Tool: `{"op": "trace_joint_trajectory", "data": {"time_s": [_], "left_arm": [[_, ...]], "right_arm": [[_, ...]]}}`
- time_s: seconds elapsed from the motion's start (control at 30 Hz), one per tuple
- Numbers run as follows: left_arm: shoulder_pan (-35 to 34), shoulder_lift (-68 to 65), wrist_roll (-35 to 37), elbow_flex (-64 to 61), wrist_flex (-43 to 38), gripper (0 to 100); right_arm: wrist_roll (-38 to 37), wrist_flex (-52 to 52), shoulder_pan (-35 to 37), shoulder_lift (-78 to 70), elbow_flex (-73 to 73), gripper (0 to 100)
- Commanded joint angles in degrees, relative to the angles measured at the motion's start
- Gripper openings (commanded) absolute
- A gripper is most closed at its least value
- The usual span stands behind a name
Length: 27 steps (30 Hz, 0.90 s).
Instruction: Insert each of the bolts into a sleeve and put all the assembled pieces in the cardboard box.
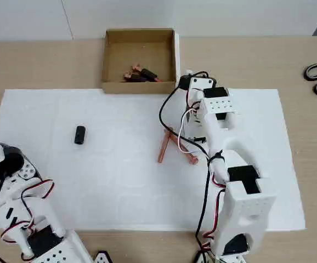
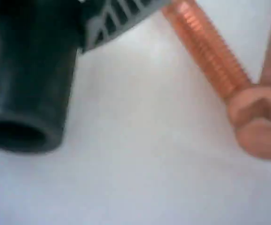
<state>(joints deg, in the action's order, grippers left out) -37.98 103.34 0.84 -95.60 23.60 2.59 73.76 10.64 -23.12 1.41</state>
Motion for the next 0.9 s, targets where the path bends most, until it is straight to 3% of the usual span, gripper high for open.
{"op": "trace_joint_trajectory", "data": {"time_s": [0.0,0.1,0.87], "left_arm": [[0.09,0.88,-0.09,0.66,0.26,1],[0.09,0.88,-0.09,0.66,0.26,1],[0.09,0.88,-0.09,0.66,0.26,1]], "right_arm": [[-0.44,-0.75,-0.22,-1.27,0.09,13.8],[-0.53,0.84,-0.13,-1.19,0.18,20.3],[-0.53,-0.92,0.04,4.62,0.88,20.5]]}}
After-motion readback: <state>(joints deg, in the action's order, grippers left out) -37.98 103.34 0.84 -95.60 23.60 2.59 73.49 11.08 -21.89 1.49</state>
